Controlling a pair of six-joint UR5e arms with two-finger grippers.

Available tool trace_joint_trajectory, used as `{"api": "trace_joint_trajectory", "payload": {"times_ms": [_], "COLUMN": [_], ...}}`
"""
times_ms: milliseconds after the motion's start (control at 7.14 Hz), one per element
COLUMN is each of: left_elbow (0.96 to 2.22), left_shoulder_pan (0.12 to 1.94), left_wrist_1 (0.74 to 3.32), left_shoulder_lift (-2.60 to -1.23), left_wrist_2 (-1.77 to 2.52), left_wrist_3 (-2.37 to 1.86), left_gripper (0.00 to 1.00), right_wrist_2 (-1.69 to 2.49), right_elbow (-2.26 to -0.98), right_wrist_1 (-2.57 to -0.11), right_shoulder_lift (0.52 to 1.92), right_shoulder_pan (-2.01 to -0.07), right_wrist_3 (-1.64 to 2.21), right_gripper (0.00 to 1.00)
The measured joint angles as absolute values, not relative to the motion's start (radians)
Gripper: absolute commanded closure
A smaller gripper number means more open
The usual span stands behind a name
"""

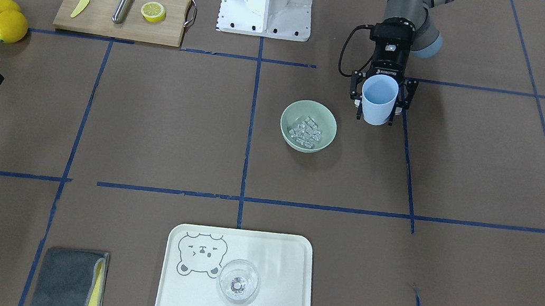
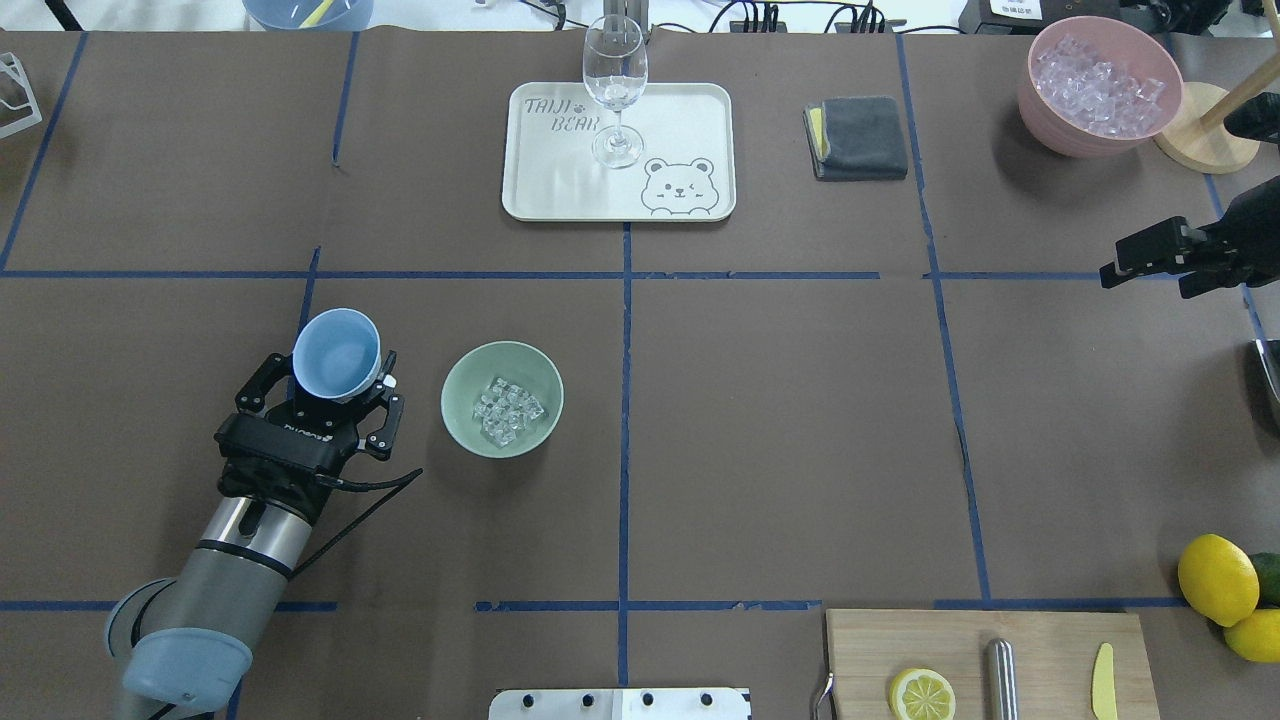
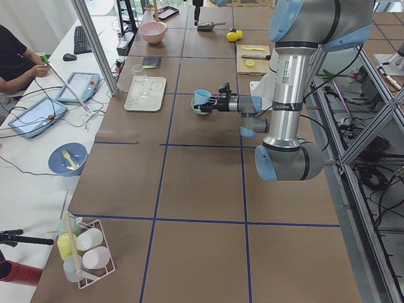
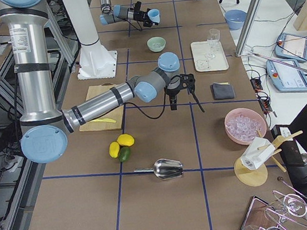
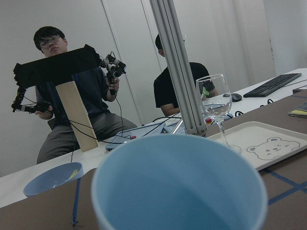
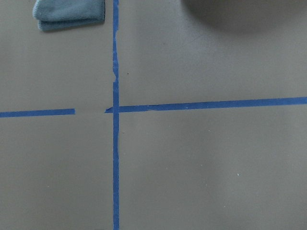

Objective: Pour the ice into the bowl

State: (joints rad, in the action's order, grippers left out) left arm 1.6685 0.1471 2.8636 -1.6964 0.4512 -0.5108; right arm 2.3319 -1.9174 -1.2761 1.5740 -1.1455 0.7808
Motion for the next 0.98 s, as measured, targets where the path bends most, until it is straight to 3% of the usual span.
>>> {"api": "trace_joint_trajectory", "payload": {"times_ms": [980], "left_elbow": [1.666], "left_shoulder_pan": [0.147], "left_wrist_1": [2.951], "left_shoulder_lift": [-1.315], "left_wrist_2": [0.475], "left_wrist_3": [-0.756], "left_gripper": [1.00], "right_wrist_2": [2.330], "right_elbow": [-1.950], "right_wrist_1": [-1.277], "right_shoulder_lift": [1.574], "right_shoulder_pan": [-1.156], "right_wrist_3": [0.785], "right_gripper": [0.00]}}
